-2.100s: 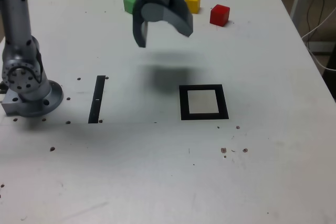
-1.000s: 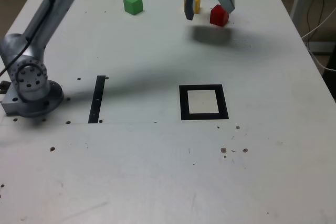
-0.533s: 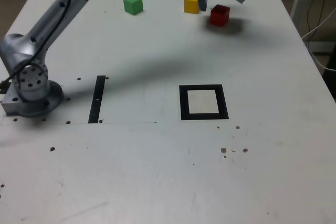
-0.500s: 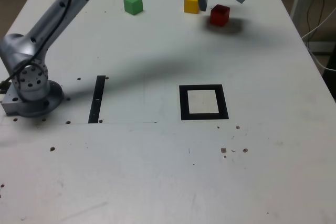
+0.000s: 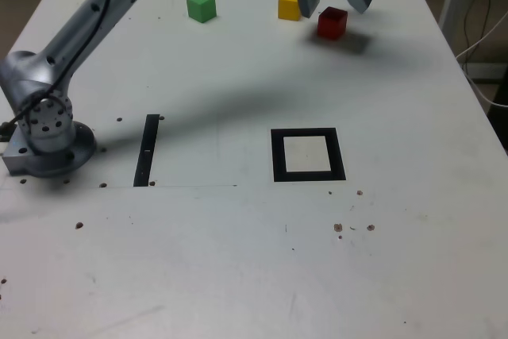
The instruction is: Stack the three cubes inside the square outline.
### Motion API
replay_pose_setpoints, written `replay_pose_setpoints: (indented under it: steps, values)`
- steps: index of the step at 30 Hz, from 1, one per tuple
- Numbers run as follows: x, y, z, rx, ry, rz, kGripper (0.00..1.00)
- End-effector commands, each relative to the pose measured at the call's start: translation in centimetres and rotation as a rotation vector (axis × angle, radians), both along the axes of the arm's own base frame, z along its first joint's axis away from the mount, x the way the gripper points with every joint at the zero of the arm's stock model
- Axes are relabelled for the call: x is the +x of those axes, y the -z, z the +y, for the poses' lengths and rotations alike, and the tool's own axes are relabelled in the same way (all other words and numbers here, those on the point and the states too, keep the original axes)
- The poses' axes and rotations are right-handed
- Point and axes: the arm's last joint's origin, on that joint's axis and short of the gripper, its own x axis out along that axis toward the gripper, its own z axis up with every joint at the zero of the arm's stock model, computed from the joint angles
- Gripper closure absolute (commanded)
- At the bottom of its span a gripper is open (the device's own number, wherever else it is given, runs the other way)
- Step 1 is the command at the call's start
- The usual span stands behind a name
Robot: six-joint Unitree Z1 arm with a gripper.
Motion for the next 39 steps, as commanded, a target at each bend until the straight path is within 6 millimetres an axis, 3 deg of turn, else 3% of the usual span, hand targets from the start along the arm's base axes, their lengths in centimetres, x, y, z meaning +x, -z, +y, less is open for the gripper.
replay_pose_setpoints:
  steps: [1, 15, 29, 33, 39]
  values:
    - [-0.1, 0.0, 0.0, -0.009, 0.059, 0.014, 0.02]
    - [0.1, 0.9, 0.2, 0.002, 0.076, 0.039, 0.04]
    - [1.3, 2.6, -0.5, 0.008, 0.052, 0.053, 0.12]
    - [1.4, 2.8, -0.6, 0.018, 0.033, 0.058, 0.25]
    - [1.5, 2.7, -0.7, 0.044, 0.02, 0.065, 0.55]
